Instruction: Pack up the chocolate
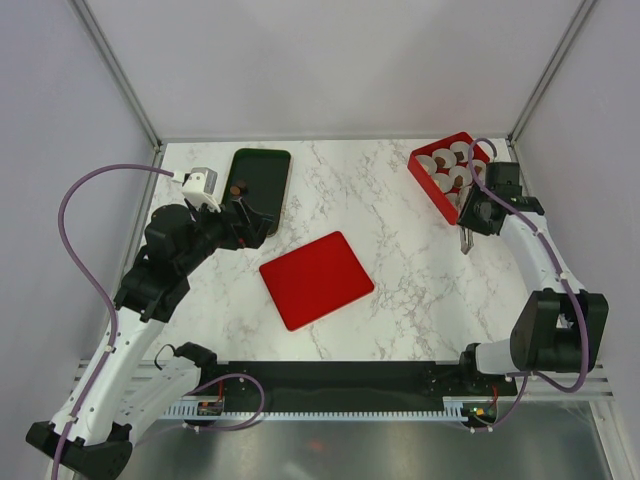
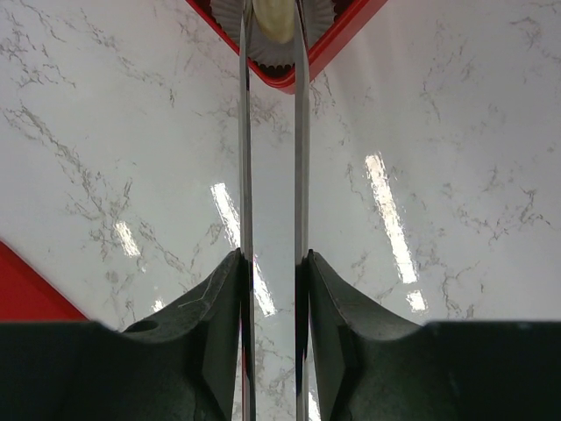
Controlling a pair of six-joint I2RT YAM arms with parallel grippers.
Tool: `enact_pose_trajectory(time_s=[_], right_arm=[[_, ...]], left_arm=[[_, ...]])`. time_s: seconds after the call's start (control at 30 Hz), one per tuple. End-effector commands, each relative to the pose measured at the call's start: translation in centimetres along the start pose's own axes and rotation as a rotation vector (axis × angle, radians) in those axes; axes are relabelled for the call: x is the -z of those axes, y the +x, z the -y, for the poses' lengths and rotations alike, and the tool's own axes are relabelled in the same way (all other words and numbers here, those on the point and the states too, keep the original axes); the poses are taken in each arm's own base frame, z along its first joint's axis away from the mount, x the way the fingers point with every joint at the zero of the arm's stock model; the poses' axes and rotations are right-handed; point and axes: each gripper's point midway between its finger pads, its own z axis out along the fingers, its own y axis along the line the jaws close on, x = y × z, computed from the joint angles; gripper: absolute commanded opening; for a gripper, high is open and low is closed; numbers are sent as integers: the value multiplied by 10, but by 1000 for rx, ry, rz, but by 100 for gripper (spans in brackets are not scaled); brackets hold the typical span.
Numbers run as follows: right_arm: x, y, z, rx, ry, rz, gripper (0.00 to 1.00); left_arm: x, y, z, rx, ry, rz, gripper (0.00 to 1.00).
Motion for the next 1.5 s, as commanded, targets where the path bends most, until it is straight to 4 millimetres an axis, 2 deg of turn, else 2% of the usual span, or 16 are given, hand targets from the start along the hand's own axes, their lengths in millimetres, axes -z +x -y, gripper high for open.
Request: enact_pose_trajectory(time_s=[0.0,0.43,0.87,1.07,1.3,1.4,1.43,1.47], right_arm=[[-5,-3,-1,-8,-4,3,40],[-19,-2,1,-3,6,-2,43],[-10,-14,-2,-17,7,35,48],[4,-23,-3,-17,3,56,48],[35,-47,-31,12,-87,142,48],[41,-46,-62,86,-140,175,47],[42,-41,-79,124,-170,182,47],[42,-40,-85,143,-165,191,47]], left_arm=[[1,-13,7,18,30,51,100],[1,-14,5,15,19,53,100],[0,-13,5,17,20,51,100],[0,-13,5,15,19,52,100],[0,-12,4,16,15,50,100],[0,-13,3,13,12,53,100],[0,-13,3,14,10,54,100],[-1,-13,3,15,9,53,100]])
